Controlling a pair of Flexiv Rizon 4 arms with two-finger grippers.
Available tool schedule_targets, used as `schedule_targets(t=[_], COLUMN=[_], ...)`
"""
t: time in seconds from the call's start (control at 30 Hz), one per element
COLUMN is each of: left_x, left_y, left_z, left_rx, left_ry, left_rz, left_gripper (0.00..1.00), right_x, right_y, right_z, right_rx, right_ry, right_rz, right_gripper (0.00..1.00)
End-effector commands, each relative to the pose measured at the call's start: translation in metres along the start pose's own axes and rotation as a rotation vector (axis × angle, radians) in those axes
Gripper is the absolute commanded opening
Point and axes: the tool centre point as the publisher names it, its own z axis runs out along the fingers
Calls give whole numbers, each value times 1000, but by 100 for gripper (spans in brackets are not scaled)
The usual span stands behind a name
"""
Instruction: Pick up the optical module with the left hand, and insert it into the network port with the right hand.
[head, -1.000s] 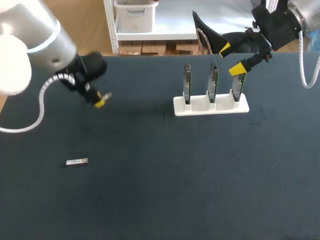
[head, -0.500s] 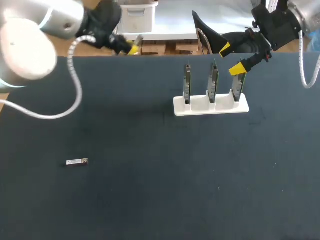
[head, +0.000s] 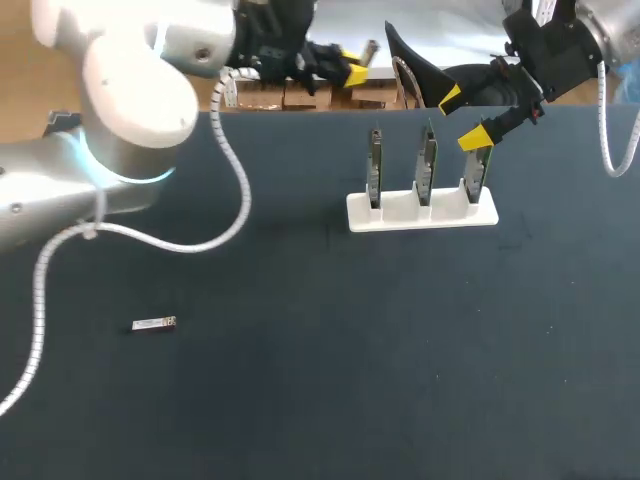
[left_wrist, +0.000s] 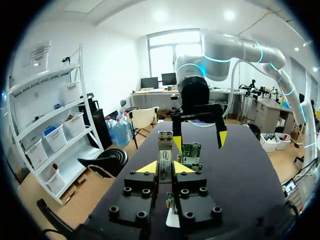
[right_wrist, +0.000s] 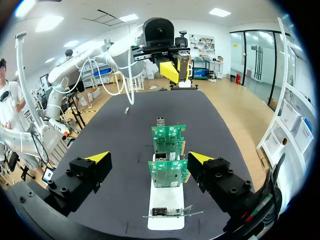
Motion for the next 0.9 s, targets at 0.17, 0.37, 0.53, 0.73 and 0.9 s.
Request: schedule_targets(t=[0.17, 0.37, 0.53, 0.73, 0.9], left_x=[-14, -16, -14, -9, -5], left_y=[-12, -24, -31, -39, -45], left_z=[33, 47, 52, 60, 69], left_rx=[95, 134, 152, 174, 217], left_ry=[-172, -200, -204, -198, -209], left_rz=[4, -19, -16, 25, 39], left_gripper=[0, 0, 0, 0, 0], right_x=[0, 0, 0, 0, 0], right_y=[-1, -1, -1, -1, -1], right_z=[0, 0, 0, 0, 0], right_rx=[-2, -2, -2, -2, -2], right_ry=[-1, -1, -1, -1, -1], right_rz=[0, 0, 0, 0, 0], right_gripper=[100, 100, 100, 100, 100])
